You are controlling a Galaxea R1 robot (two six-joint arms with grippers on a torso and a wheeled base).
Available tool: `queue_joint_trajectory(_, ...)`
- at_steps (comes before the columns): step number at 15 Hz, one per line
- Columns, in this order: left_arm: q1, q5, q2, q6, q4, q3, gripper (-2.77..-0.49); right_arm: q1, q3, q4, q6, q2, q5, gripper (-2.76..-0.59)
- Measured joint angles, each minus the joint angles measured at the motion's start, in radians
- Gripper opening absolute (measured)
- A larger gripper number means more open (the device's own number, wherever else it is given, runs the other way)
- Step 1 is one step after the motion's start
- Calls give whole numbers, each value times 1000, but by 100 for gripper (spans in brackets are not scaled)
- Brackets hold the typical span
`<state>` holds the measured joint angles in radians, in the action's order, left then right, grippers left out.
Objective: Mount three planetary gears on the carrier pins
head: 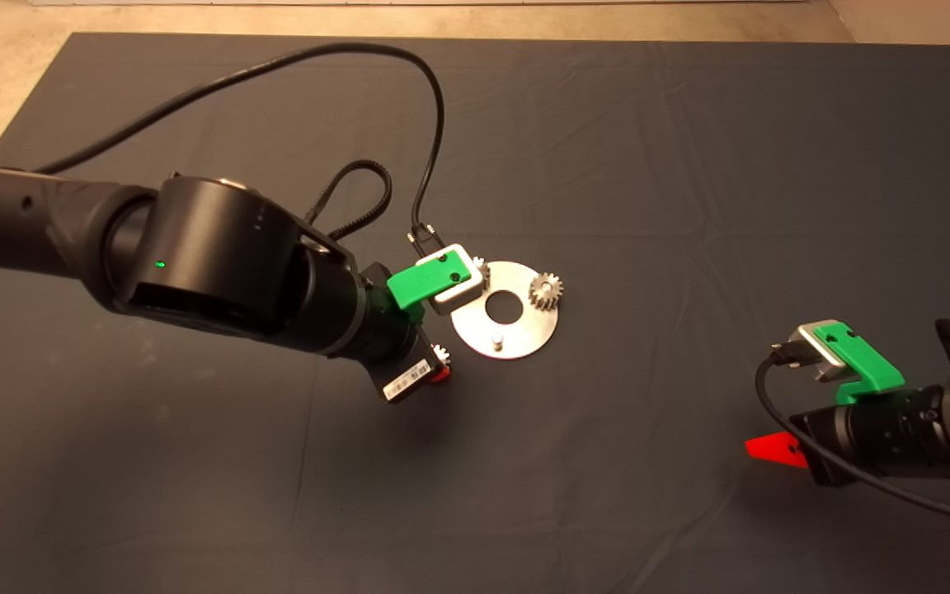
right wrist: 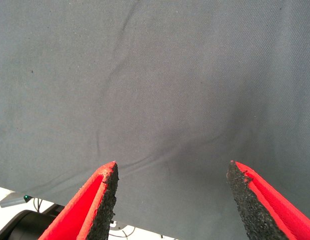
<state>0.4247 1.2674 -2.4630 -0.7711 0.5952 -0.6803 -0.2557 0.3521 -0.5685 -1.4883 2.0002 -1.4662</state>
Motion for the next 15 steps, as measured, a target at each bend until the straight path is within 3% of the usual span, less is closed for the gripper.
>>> queue_joint_trajectory(3, -14, 6, -17, 1, 45, -31, -193, 0, 0, 0, 0, 0, 1, -175)
queue_joint_trajectory(6, -78, 5, -23, 1, 75, -31, -193, 0, 0, 1, 0, -2, 1, -175)
queue_joint_trajectory(7, -89, 7, -25, 1, 83, -31, -193, 0, 0, 1, 0, -3, 0, -175)
queue_joint_trajectory(10, -94, 7, -28, 6, 121, -31, -193, 0, 0, 0, 0, -3, 1, -175)
queue_joint_trajectory(12, -117, 4, -34, 33, 130, -38, -193, 0, 0, 0, 0, -3, 1, -175)
queue_joint_trajectory(15, -171, 5, -33, 73, 136, -79, -193, 0, 0, 0, 0, -3, 1, -175)
